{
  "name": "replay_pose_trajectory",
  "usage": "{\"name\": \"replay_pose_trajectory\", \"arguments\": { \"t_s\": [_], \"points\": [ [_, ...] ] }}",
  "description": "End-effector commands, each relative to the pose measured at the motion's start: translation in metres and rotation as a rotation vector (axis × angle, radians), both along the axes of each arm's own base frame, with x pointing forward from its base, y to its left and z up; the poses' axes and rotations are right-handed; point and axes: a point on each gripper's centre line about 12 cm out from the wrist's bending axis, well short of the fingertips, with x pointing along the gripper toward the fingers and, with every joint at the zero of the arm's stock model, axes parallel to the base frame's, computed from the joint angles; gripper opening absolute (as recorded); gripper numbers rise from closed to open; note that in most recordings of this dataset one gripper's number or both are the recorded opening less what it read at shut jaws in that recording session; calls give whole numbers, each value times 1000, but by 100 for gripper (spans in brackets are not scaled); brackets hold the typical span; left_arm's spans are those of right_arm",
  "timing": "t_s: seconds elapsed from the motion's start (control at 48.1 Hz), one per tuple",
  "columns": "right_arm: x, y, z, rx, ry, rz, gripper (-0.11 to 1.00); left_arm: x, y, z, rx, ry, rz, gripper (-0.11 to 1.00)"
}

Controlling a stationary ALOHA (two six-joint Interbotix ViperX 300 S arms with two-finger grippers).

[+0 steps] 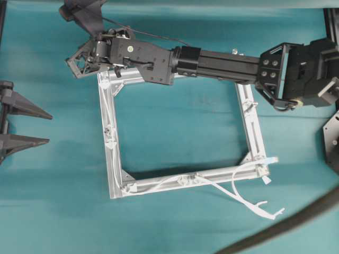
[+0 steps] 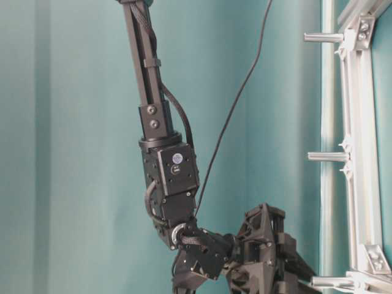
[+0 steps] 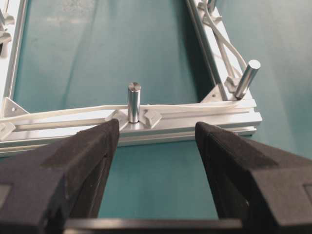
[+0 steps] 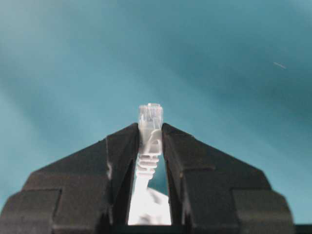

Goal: Move the cable alternately left and right between 8 pins so it hooks onto each one.

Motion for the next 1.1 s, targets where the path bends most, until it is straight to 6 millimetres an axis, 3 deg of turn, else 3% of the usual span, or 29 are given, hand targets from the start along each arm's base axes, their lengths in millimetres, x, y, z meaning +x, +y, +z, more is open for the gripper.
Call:
{"name": "replay_pose_trajectory", "arguments": {
  "t_s": [0.0, 0.415, 0.706, 1.08],
  "points": [
    [-2, 3, 28, -31, -31, -15, 19, 2, 0, 4, 4, -11, -2, 66],
    [-30, 16, 21, 3, -57, -103, 19, 0, 0, 0, 6, 12, -4, 66],
    [-52, 29, 31, -4, -111, -123, 19, -1, 0, -3, 9, 41, -6, 66],
    [-57, 54, 28, 2, -98, -78, 19, -1, 0, -5, 0, 44, -1, 66]
  ]
}}
